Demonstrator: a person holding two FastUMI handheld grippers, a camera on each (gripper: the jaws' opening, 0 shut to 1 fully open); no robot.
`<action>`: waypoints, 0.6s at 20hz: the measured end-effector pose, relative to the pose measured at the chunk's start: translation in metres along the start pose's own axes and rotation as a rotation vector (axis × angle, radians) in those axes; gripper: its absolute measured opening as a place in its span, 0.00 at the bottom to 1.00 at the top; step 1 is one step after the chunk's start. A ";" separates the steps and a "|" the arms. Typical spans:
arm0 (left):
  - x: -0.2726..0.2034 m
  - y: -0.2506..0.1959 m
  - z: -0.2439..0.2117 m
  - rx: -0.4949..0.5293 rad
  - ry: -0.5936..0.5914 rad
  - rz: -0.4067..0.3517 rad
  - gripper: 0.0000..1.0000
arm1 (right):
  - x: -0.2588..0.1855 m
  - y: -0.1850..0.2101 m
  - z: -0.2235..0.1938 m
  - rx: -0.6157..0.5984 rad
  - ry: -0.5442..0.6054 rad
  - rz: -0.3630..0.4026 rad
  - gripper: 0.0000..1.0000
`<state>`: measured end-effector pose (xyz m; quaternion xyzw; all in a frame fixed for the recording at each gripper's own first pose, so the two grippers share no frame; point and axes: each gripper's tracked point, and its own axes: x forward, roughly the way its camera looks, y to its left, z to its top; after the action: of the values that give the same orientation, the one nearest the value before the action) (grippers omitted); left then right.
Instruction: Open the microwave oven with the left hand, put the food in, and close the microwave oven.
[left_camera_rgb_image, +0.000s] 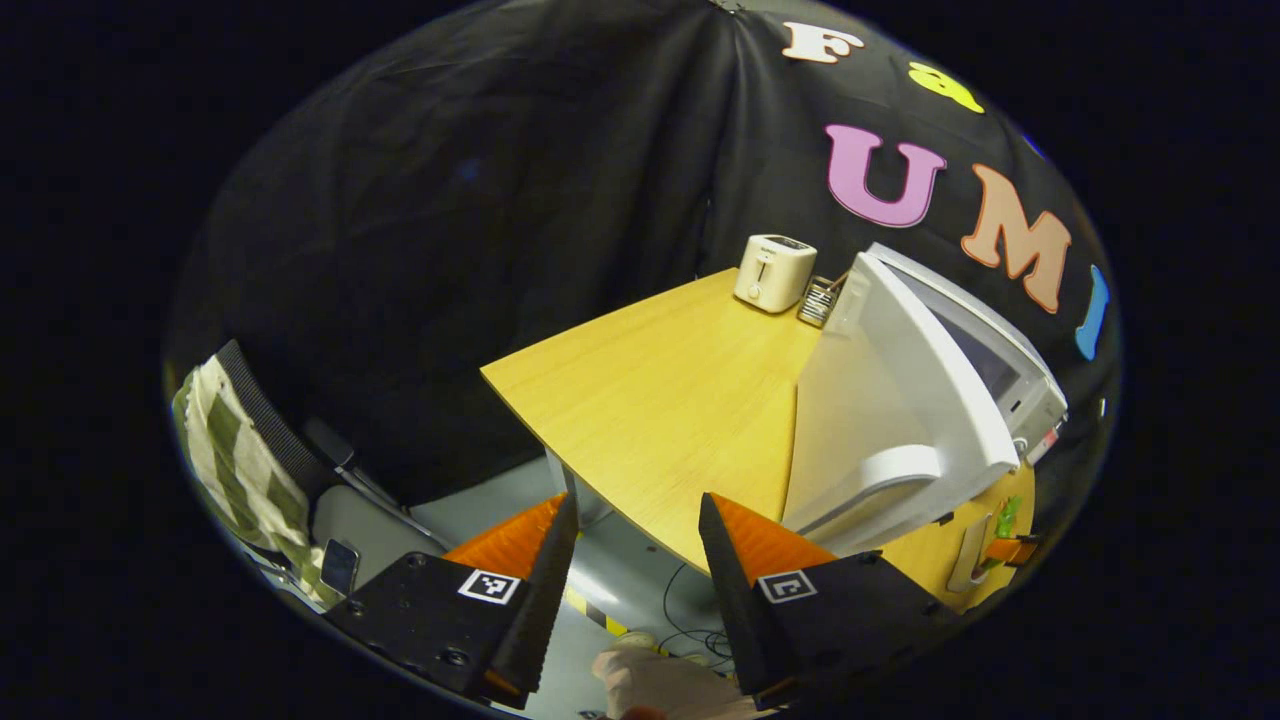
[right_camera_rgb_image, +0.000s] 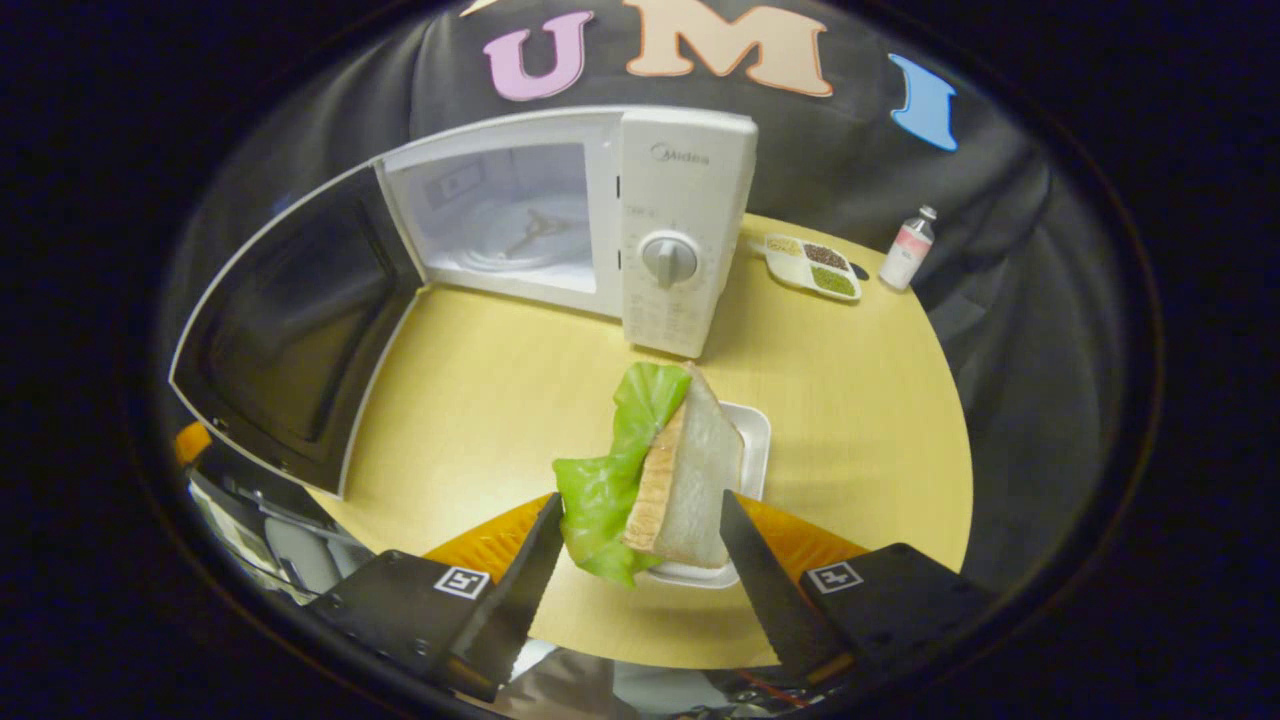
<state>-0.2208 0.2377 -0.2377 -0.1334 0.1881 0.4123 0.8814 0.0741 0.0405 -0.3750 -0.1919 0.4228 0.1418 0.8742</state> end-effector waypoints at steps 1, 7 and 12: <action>-0.002 0.003 0.005 -0.008 -0.011 0.010 0.72 | 0.004 -0.002 -0.002 -0.010 0.013 -0.020 0.99; -0.010 0.001 0.024 -0.023 -0.062 0.037 0.73 | 0.013 -0.018 -0.009 0.065 0.073 -0.053 0.73; -0.014 -0.022 0.032 -0.020 -0.087 0.007 0.71 | 0.011 -0.050 -0.008 0.253 0.072 -0.060 0.38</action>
<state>-0.2046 0.2269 -0.2015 -0.1236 0.1461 0.4228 0.8858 0.0958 -0.0066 -0.3775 -0.0976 0.4626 0.0539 0.8795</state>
